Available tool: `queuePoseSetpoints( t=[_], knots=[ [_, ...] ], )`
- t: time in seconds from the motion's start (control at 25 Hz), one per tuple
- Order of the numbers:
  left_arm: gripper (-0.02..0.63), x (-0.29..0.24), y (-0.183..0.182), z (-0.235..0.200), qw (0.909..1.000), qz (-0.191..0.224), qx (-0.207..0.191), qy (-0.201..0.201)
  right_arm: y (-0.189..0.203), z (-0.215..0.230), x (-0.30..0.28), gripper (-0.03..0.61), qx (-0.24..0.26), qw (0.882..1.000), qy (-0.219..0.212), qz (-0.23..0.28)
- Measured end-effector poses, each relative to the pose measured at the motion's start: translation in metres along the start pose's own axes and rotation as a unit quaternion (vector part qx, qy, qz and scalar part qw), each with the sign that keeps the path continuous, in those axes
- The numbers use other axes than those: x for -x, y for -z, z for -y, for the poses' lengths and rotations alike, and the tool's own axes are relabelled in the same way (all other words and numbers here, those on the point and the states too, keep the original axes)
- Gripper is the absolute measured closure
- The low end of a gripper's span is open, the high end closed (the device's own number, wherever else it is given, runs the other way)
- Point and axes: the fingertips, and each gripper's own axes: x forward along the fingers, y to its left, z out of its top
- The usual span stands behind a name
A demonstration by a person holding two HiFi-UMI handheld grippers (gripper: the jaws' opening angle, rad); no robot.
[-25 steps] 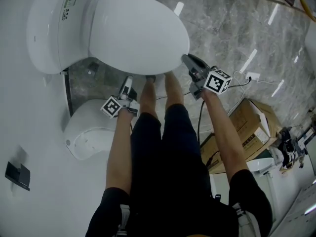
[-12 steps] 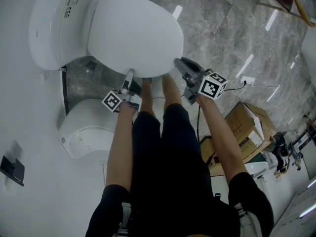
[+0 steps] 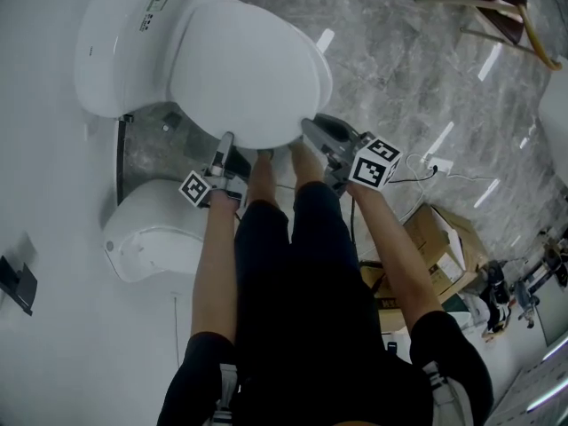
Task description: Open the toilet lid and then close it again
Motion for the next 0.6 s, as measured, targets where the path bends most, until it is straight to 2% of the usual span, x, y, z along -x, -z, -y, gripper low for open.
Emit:
queuePoseSetpoints(
  t=[0.2,0.36,0.6],
  knots=[
    [0.445,0.005,-0.006,0.009,0.9997,0.018,0.016,0.01,0.003,-0.018,-0.015,0.446,0.035,0.999,-0.023,-0.018],
    [0.449,0.009,-0.01,0.017,0.9988,0.035,0.027,0.022,0.0,-0.032,-0.019,0.436,0.054,0.997,-0.039,-0.033],
    [0.449,0.013,-0.018,0.032,0.9975,0.051,0.027,0.041,-0.01,-0.048,-0.012,0.444,0.035,0.997,-0.065,-0.027]
  ],
)
